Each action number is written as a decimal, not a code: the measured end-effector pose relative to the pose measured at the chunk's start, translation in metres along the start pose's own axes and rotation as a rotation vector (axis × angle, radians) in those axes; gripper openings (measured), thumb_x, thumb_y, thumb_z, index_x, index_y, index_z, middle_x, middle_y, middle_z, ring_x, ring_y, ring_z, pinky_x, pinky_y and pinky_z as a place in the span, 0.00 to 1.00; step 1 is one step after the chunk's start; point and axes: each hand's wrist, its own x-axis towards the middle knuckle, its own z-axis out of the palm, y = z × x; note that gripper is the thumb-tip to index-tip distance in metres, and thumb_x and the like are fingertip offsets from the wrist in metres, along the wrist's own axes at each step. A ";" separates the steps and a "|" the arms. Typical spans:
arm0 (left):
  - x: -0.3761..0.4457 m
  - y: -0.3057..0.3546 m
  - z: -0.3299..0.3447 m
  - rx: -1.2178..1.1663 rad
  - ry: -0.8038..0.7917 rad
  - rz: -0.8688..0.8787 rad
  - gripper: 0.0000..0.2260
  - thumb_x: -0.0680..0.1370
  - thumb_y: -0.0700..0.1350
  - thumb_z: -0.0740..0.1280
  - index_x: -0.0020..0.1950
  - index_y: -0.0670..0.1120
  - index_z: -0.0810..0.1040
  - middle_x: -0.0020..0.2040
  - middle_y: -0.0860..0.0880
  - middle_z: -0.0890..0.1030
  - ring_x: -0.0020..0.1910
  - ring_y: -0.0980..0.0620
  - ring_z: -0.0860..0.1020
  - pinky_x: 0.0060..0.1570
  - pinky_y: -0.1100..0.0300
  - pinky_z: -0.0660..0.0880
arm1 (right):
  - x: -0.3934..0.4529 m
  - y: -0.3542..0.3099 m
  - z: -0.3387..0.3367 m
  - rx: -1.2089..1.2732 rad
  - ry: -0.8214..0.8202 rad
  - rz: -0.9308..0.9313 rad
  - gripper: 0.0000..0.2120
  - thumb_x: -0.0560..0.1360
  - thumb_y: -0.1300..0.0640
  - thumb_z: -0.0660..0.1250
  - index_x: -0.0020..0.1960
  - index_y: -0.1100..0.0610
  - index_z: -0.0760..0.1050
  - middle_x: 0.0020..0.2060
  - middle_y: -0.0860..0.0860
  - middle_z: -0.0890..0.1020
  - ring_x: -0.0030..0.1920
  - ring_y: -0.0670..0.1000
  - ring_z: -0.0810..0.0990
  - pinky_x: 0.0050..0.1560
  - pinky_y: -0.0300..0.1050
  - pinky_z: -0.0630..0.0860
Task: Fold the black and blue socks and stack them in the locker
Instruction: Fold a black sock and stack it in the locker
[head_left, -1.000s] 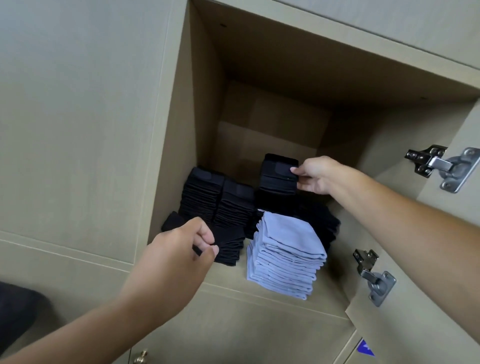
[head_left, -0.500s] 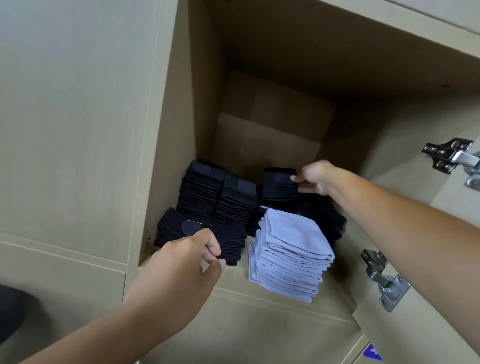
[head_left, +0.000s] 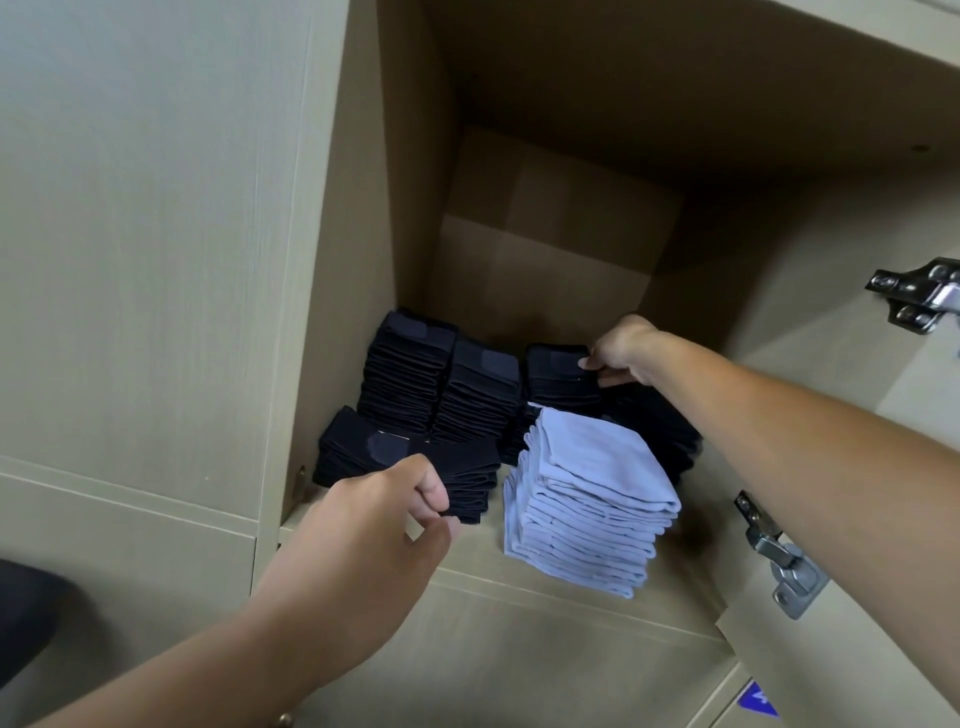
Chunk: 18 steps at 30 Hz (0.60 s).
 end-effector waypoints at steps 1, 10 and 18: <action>0.000 0.000 0.000 0.001 -0.003 -0.001 0.04 0.77 0.53 0.70 0.45 0.57 0.76 0.47 0.71 0.78 0.41 0.59 0.78 0.46 0.54 0.78 | 0.001 0.000 0.001 -0.011 -0.001 0.000 0.16 0.77 0.70 0.70 0.63 0.68 0.74 0.45 0.58 0.78 0.37 0.53 0.79 0.22 0.40 0.78; -0.001 -0.003 -0.001 0.009 -0.019 -0.002 0.05 0.77 0.55 0.70 0.46 0.56 0.76 0.47 0.72 0.78 0.41 0.59 0.78 0.46 0.53 0.79 | -0.006 -0.009 -0.001 -0.212 -0.018 0.005 0.11 0.76 0.68 0.72 0.55 0.65 0.72 0.48 0.61 0.79 0.48 0.60 0.84 0.35 0.49 0.81; -0.003 -0.012 -0.013 0.053 -0.035 0.017 0.05 0.78 0.55 0.69 0.45 0.57 0.76 0.47 0.72 0.78 0.42 0.61 0.79 0.44 0.57 0.78 | -0.015 -0.008 -0.012 -0.277 -0.014 -0.218 0.08 0.75 0.63 0.74 0.46 0.59 0.75 0.49 0.55 0.79 0.49 0.56 0.82 0.48 0.47 0.84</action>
